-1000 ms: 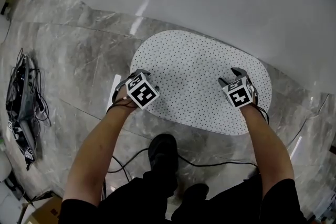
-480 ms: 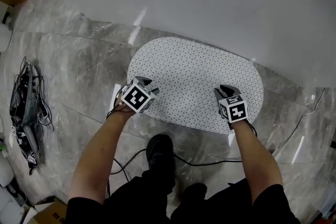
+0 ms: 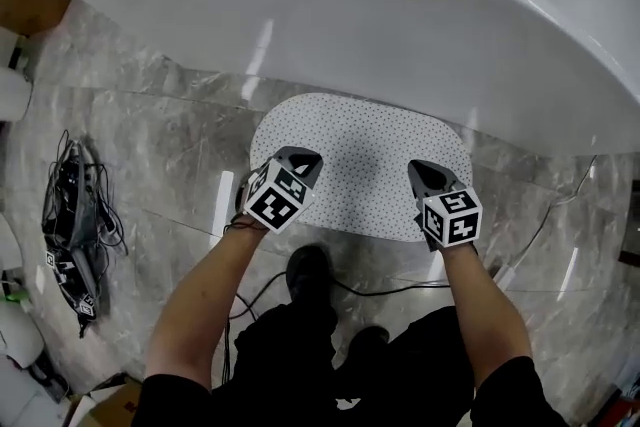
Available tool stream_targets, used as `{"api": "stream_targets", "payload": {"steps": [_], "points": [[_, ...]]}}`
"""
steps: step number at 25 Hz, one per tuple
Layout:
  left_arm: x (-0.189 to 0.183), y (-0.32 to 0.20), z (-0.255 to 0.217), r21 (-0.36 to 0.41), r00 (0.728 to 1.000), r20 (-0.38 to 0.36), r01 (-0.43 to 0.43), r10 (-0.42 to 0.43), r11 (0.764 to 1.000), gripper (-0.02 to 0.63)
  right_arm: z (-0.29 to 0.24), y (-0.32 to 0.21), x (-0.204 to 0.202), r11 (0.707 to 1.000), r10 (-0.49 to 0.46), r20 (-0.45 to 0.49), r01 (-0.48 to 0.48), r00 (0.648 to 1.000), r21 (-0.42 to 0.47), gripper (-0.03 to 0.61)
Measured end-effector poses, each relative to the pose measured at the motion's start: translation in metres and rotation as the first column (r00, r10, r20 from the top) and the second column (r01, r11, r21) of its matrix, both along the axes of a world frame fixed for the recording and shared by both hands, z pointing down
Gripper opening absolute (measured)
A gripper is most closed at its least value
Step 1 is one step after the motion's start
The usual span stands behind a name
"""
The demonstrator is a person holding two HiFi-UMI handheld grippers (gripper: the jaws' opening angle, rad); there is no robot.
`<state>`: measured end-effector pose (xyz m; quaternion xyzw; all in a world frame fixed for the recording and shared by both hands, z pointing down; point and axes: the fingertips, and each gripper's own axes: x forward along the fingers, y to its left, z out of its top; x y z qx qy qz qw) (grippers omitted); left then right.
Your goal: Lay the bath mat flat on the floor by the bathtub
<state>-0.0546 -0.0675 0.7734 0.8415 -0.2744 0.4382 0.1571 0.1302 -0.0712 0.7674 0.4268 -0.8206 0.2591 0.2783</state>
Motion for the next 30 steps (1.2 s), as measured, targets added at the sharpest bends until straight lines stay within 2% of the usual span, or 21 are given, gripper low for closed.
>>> {"api": "stream_targets", "payload": {"steps": [3,5,8,10,12,16,22,25,30], "points": [[-0.015,0.002,-0.054,-0.034,0.994,0.031,0.103,-0.102,0.994,0.011,-0.07,0.016,-0.003,1.0,0.005,0.057,-0.005,0.998,0.008,0.015],[-0.025,0.003,-0.099,-0.052,0.983,-0.021,0.182,-0.184,0.982,0.011,-0.119,0.024,-0.003,1.0,0.022,0.086,-0.023,0.996,0.011,0.015],[-0.044,0.015,-0.167,-0.094,0.948,-0.108,0.289,-0.299,0.953,0.011,-0.191,0.036,-0.005,0.998,0.051,0.122,-0.054,0.991,0.016,0.015],[-0.05,0.025,-0.214,-0.094,0.934,-0.14,0.319,-0.329,0.943,0.011,-0.239,0.045,-0.004,0.998,0.063,0.133,-0.067,0.989,0.021,0.015],[-0.05,0.032,-0.266,-0.086,0.916,-0.208,0.334,-0.344,0.939,0.011,-0.286,0.053,-0.006,0.997,0.07,0.149,-0.075,0.986,0.026,0.015],[-0.048,0.037,-0.378,-0.024,0.853,-0.387,0.371,-0.35,0.928,0.011,-0.381,0.062,-0.014,0.996,0.056,0.178,-0.068,0.982,0.063,0.015],[-0.04,0.036,-0.519,-0.005,0.788,-0.51,0.399,-0.345,0.917,0.012,-0.509,0.063,-0.027,0.993,0.033,0.193,-0.055,0.981,0.107,0.015],[-0.033,0.029,-0.582,0.045,0.795,-0.53,0.373,-0.294,0.927,0.012,-0.562,0.06,-0.035,0.991,0.024,0.189,-0.048,0.982,0.123,0.015],[-0.026,0.026,-0.664,0.125,0.83,-0.532,0.275,-0.17,0.953,0.011,-0.637,0.051,-0.054,0.987,0.052,0.207,-0.081,0.977,0.136,0.015]]}}
